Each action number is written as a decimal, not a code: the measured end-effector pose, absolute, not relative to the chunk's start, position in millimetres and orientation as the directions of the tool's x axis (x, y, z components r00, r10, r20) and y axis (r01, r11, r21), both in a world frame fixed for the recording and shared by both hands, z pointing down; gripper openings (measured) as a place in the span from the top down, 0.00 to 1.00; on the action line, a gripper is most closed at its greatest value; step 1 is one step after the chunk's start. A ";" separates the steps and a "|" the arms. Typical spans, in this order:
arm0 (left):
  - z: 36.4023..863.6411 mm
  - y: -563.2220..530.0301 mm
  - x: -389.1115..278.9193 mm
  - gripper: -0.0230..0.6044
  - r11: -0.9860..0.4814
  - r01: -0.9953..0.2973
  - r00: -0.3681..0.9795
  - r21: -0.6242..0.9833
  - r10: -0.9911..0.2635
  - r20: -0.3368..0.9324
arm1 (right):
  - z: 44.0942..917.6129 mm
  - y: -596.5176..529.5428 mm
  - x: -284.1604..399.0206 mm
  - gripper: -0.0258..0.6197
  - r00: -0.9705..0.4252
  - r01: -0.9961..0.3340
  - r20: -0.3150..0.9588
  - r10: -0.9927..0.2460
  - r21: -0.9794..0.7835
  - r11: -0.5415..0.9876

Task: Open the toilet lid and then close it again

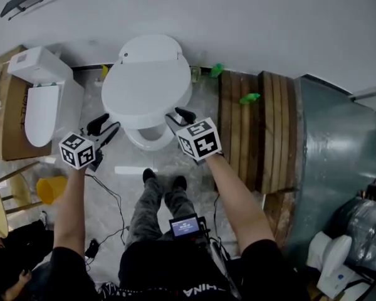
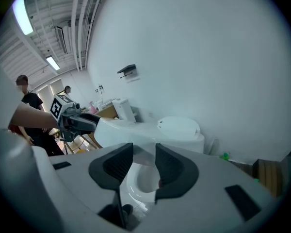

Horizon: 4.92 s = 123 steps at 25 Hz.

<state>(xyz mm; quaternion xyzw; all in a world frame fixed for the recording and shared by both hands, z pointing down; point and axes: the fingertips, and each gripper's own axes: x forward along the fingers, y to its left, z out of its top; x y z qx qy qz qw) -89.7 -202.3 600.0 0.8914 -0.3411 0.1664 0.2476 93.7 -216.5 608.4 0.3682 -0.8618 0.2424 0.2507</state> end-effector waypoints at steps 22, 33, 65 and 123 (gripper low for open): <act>731.7 -123.9 -84.3 0.63 -0.713 -0.688 0.651 0.137 -0.522 0.551 | 738.0 -129.4 92.3 0.79 -0.519 -0.792 0.677 -0.522 -0.151 0.592; 795.9 -107.9 -83.4 0.63 -0.686 -0.720 0.595 0.100 -0.537 0.598 | 804.0 -109.8 90.6 0.82 -0.502 -0.802 0.700 -0.508 -0.156 0.577; 959.6 -95.3 -79.6 0.63 -0.666 -0.744 0.500 0.059 -0.495 0.710 | 966.7 -92.5 88.0 0.88 -0.450 -0.809 0.785 -0.426 -0.157 0.566; 583.5 -61.5 -62.8 0.95 -0.607 -0.762 0.632 0.225 -0.622 0.463 | 595.0 -90.9 115.9 0.94 -0.474 -0.860 0.641 -0.603 -0.191 0.473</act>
